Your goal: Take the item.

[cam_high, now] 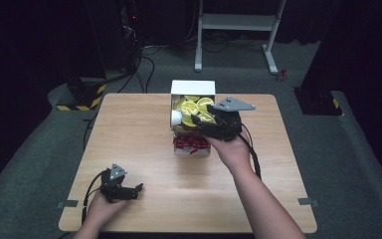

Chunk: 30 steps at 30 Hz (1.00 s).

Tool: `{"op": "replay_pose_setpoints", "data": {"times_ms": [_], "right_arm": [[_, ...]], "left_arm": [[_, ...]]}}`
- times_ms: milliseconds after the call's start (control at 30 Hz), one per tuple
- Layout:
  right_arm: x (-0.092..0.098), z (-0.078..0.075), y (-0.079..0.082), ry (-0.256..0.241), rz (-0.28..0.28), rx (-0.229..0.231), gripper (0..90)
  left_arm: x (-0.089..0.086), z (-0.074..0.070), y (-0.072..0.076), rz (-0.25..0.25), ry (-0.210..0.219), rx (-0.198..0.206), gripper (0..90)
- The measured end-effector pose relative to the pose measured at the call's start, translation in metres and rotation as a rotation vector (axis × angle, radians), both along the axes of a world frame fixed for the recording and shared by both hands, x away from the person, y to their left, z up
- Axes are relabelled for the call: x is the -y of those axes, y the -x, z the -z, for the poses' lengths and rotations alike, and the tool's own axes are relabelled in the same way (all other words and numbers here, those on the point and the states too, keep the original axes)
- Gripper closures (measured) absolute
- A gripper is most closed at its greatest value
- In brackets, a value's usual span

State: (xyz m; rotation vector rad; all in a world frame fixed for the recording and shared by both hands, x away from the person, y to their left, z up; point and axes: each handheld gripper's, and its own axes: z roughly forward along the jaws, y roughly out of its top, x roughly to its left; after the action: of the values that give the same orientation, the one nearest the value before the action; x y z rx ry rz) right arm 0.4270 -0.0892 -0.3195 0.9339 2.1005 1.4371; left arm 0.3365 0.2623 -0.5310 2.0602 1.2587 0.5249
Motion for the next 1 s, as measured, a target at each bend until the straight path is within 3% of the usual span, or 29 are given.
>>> {"op": "replay_pose_setpoints", "data": {"times_ms": [333, 867, 1000], "right_arm": [[-0.03, 0.001, -0.021, 0.056, 0.006, 0.005, 34.1], [-0.033, 0.005, -0.032, 0.063, 0.013, -0.03, 32.2], [-0.031, 0.002, -0.029, 0.042, 0.008, 0.003, 34.9]], "left_arm": [[0.0, 0.0, 0.0, 0.001, 0.0, -0.001, 1.2], [0.0, 0.0, 0.0, 0.002, 0.0, 0.001, 1.3], [0.0, 0.0, 0.0, 0.002, -0.001, 0.001, 1.3]]}}
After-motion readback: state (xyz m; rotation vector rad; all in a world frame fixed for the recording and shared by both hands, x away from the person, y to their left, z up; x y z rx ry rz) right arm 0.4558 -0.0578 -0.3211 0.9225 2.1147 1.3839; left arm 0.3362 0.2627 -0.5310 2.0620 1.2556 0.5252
